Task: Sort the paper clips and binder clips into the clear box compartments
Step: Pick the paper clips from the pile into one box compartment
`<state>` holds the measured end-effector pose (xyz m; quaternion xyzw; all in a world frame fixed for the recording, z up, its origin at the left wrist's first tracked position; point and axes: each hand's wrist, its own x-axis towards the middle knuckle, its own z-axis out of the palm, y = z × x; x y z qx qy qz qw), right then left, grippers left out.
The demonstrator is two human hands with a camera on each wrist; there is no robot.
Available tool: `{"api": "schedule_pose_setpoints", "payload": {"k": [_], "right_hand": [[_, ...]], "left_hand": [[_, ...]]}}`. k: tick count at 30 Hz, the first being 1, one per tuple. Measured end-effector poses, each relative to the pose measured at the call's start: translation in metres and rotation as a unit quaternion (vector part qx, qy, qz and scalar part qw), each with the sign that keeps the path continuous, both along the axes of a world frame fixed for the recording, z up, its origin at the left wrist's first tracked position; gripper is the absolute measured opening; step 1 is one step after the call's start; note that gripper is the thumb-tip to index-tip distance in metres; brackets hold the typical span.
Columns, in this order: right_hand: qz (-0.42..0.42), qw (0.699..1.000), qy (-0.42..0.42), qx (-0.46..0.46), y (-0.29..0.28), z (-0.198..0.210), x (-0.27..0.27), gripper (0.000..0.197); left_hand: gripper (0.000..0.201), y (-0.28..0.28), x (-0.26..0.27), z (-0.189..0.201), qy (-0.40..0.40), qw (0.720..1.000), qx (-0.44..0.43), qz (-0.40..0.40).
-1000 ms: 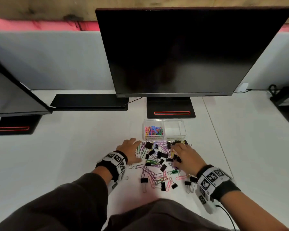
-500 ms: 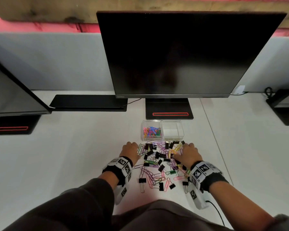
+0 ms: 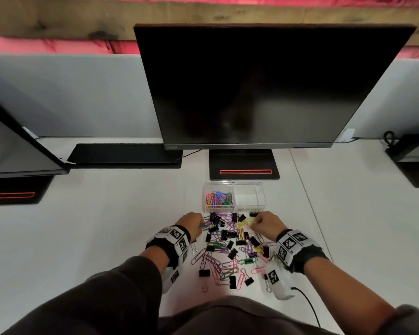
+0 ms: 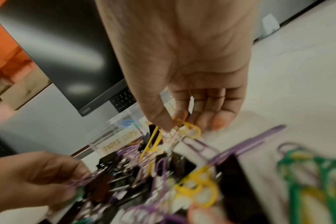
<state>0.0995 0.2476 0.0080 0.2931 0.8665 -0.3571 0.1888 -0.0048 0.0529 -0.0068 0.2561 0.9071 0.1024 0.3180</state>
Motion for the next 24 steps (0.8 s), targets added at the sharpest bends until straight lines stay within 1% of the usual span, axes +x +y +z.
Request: {"api": "schedule_pose_setpoints", "payload": {"k": [1,4,7,10,12,13,14,15,17,18,19,21,22,23,24], "right_hand": [[-0.008,1.0,0.012,-0.01,0.004,0.001,0.002,0.018],[-0.034,0.995,0.06,-0.068,0.015,0.005,0.008,0.021],[-0.097,0.979,0.095,-0.15,0.022,0.014,0.015,0.015],[-0.147,0.965,0.103,-0.189,0.025,0.023,0.022,0.02],[-0.163,0.962,0.082,-0.202,0.027,0.025,0.029,0.024],[-0.157,0.965,0.068,-0.201,0.028,0.024,0.034,0.025],[-0.134,0.973,0.053,-0.18,0.029,0.023,0.039,0.027],[-0.097,0.985,0.035,-0.136,0.029,0.021,0.045,0.03],[-0.02,0.999,0.008,-0.025,0.03,0.017,0.057,0.041],[0.001,1.0,0.006,0.003,0.029,0.015,0.063,0.045],[0.009,1.0,0.011,0.002,0.03,0.012,0.07,0.044],[0.023,0.999,0.029,-0.01,0.032,0.007,0.082,0.035],[0.032,0.999,0.037,-0.008,0.033,0.007,0.088,0.026],[0.041,0.999,0.026,-0.004,0.032,0.008,0.092,0.013],[0.057,0.998,0.007,0.0,0.03,0.01,0.096,0.007]], "left_hand": [[0.029,0.0,-0.001,0.001,-0.004,1.0,0.004,0.0],[0.032,-0.001,-0.005,0.006,-0.011,1.0,0.013,0.015],[0.034,-0.006,-0.006,0.015,-0.01,0.999,0.035,0.038],[0.036,-0.01,-0.003,0.024,-0.021,0.995,0.065,0.068],[0.033,-0.012,-0.002,0.026,-0.024,0.99,0.096,0.098],[0.032,-0.013,-0.001,0.027,-0.026,0.988,0.107,0.107],[0.031,-0.015,0.002,0.029,-0.027,0.988,0.107,0.11],[0.031,-0.017,0.005,0.03,-0.025,0.99,0.097,0.102],[0.04,-0.022,0.012,0.031,-0.015,0.996,0.057,0.06],[0.045,-0.025,0.016,0.031,-0.009,0.999,0.04,0.035],[0.046,-0.028,0.019,0.03,-0.006,0.999,0.033,0.017],[0.04,-0.034,0.025,0.025,-0.021,0.998,0.053,0.009],[0.037,-0.036,0.027,0.023,-0.039,0.997,0.071,0.015],[0.035,-0.039,0.029,0.021,-0.058,0.995,0.085,0.02],[0.033,-0.041,0.03,0.02,-0.07,0.993,0.093,0.022]]}}
